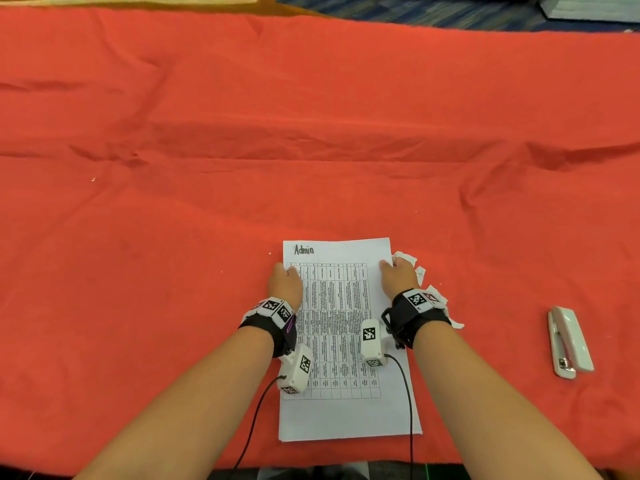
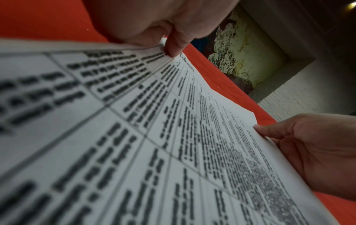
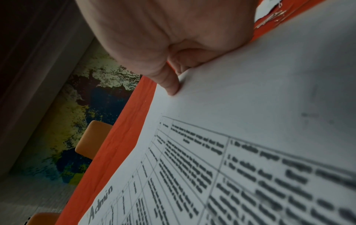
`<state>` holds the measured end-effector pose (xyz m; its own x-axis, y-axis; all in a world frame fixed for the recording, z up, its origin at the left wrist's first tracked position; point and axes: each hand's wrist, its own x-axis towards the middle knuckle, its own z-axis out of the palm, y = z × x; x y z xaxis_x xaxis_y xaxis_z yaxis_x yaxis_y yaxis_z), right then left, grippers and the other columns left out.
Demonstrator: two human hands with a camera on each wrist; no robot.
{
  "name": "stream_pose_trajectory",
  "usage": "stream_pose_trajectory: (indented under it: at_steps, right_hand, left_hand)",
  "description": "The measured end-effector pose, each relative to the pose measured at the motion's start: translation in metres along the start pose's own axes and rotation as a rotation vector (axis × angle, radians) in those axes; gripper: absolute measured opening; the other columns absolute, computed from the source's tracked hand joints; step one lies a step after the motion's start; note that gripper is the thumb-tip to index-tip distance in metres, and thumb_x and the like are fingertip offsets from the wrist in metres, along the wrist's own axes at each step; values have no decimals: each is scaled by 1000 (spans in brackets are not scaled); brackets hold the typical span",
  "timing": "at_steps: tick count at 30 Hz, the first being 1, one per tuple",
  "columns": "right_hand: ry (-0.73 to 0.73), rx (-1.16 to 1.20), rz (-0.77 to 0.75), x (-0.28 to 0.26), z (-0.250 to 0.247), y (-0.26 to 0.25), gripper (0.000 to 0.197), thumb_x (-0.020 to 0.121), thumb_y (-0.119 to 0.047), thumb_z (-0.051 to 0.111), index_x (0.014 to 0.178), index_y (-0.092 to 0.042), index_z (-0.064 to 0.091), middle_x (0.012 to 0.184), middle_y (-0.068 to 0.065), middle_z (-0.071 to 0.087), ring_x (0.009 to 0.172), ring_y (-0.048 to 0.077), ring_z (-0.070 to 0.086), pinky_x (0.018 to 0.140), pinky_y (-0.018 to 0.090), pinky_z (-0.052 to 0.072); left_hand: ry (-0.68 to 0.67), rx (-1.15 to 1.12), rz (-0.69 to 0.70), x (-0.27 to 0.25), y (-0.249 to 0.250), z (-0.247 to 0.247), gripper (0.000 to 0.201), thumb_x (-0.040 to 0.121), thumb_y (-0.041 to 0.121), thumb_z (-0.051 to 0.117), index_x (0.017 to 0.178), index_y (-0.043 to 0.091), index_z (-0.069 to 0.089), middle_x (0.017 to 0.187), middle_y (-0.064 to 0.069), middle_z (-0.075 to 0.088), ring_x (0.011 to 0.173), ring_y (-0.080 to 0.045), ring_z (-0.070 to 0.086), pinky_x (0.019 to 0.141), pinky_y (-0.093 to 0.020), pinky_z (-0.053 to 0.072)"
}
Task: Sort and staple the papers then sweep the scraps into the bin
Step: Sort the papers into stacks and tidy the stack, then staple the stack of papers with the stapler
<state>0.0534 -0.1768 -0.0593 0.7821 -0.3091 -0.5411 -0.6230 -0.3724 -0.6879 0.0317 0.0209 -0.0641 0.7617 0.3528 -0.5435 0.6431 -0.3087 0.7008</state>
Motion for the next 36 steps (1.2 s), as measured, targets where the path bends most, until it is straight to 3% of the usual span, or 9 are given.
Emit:
stream_pose_trajectory:
  at_steps: [3,7,10,15,20,25,28,32,36]
  right_hand:
    - [-7,-4,6,2,0,1,34,98,-19,40,124,-3,55,114,14,60,113,34,56,84,31,40]
    - [-6,-26,-2,1,-1,-1,36,99,-16,39,126,1,53,117,17,60,98,29,53,81,29,36]
    - [7,-53,-2,-4,-2,-4,39,100,-16,39,134,1,48,133,19,55,120,34,51,92,31,38]
    - [-3,-65,-62,-13,-18,-5,39,99,-21,42,128,4,54,132,20,57,120,35,54,92,30,41]
    - [203,-62,-109,-19,-111,19,46,94,-26,57,135,-9,47,120,1,56,111,21,53,94,30,39]
    - [538,-440,240,-14,-216,79,58,78,-28,72,129,-7,53,136,26,48,128,42,40,106,47,33]
    - [453,-573,426,-18,-232,108,49,81,-30,67,114,6,60,111,30,59,111,45,54,88,44,45]
    - [373,-484,435,-22,-225,126,40,91,-27,54,96,13,60,71,23,60,76,39,62,68,38,44]
    - [359,-373,312,-27,-207,89,50,96,-28,50,105,22,55,74,21,56,68,31,51,68,38,39]
  left_hand:
    - [-1,11,2,-1,1,0,34,101,17,28,124,-5,41,121,-23,53,99,-31,52,85,-36,40]
    - [7,14,31,-2,1,1,32,101,16,28,117,-7,43,110,-24,53,81,-23,42,72,-32,34]
    - [14,15,38,-1,-2,1,19,99,13,28,101,1,42,79,-9,41,68,-20,37,67,-31,31]
    - [3,45,76,2,-6,0,27,100,13,30,113,-6,44,88,-9,46,80,-24,44,69,-33,35]
    - [-7,50,73,2,-7,0,28,101,13,29,115,-6,43,77,-3,41,76,-23,43,68,-33,35]
    - [-7,38,79,0,-6,-1,28,100,12,29,116,-7,42,82,-6,42,79,-24,42,69,-33,35]
    - [3,33,82,1,-6,0,28,100,12,30,115,-7,44,93,-12,46,81,-25,44,71,-35,37]
    - [7,57,89,0,-7,-1,28,100,12,30,115,-7,44,92,-12,44,80,-25,43,69,-34,36]
    - [17,67,108,-3,-7,-3,24,101,12,31,113,-4,44,84,-8,44,79,-23,44,68,-33,35]
